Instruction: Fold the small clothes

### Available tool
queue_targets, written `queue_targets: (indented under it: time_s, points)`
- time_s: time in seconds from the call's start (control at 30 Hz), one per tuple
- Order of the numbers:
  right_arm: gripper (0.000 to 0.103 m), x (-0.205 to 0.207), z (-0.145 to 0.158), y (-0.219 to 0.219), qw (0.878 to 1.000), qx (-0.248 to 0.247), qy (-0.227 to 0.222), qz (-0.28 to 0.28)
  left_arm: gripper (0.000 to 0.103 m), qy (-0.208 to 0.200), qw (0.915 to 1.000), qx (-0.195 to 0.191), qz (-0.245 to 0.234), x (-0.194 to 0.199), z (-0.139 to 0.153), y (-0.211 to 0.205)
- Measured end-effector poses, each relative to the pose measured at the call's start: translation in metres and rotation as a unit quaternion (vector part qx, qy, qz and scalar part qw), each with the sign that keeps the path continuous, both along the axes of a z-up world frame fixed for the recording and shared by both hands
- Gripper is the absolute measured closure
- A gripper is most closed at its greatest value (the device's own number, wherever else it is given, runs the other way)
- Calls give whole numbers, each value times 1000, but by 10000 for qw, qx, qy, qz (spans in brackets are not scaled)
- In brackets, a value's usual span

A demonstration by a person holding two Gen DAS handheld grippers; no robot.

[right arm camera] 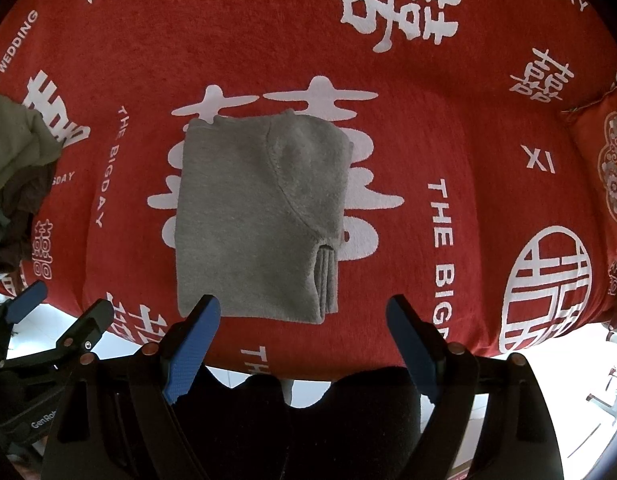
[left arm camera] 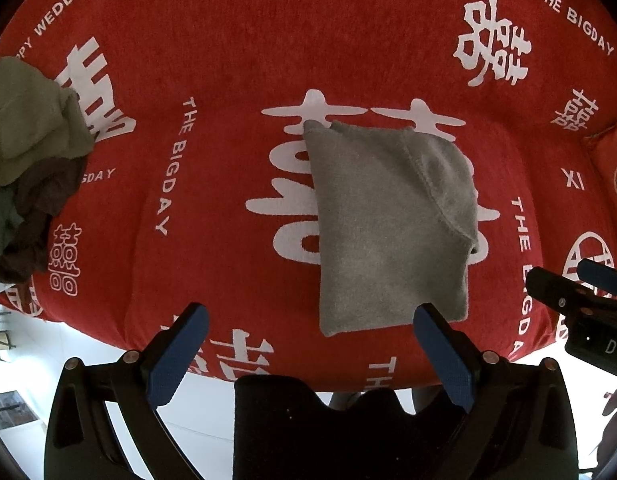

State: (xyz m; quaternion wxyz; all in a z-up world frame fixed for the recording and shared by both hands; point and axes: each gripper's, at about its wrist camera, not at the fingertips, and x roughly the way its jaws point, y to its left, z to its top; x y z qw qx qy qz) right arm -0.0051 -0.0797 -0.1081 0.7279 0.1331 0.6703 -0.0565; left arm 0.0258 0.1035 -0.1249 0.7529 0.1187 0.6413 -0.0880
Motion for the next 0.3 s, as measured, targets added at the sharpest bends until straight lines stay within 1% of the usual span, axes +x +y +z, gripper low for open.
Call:
queue_targets:
  time_s: [0.1,0.2,0.3]
  points:
    - [16,0,0,0,10000,2,-3,2,0,-12,10000,-13,53,1,-1,2]
    - [16,0,-1,1,10000,-8,9,-2,0,-171,9998,-39,72,-1,1,3]
    - [16,0,-1,1,10000,-13,8,-7,0,-152,9998,-132,49,0,2,4]
